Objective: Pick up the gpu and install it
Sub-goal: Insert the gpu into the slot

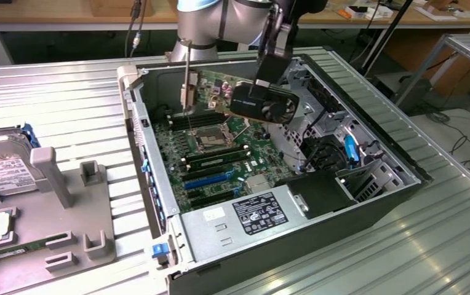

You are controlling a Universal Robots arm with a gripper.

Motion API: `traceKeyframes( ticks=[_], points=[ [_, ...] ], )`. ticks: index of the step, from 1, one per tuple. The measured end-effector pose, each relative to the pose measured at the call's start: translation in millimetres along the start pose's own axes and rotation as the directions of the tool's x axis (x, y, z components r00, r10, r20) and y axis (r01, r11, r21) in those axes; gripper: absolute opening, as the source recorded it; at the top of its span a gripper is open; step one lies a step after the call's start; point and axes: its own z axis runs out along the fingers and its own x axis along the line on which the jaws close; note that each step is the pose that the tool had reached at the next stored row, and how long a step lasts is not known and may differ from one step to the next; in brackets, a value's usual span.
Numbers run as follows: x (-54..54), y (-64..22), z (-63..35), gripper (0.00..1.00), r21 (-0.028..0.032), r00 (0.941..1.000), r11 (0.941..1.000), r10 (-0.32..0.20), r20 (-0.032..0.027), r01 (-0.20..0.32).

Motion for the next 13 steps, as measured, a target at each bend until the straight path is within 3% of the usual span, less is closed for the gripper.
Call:
traceKeyframes(
  ticks=[5, 8, 11, 13],
  points=[
    [-0.3, -0.5, 0.0, 0.27, 0.0018, 0.9962, 0.9962, -0.087, -0.0040, 0.087],
    [-0.5, -0.8, 0.0, 0.27, 0.0028, 0.9894, 0.9895, -0.145, -0.0068, 0.145],
    [-0.7, -1.2, -0.1, 0.27, 0.0038, 0.9767, 0.9768, -0.214, -0.0103, 0.214],
    [-0.9, -1.5, 0.0, 0.27, 0.0045, 0.9631, 0.9632, -0.269, -0.0130, 0.269]
  ],
)
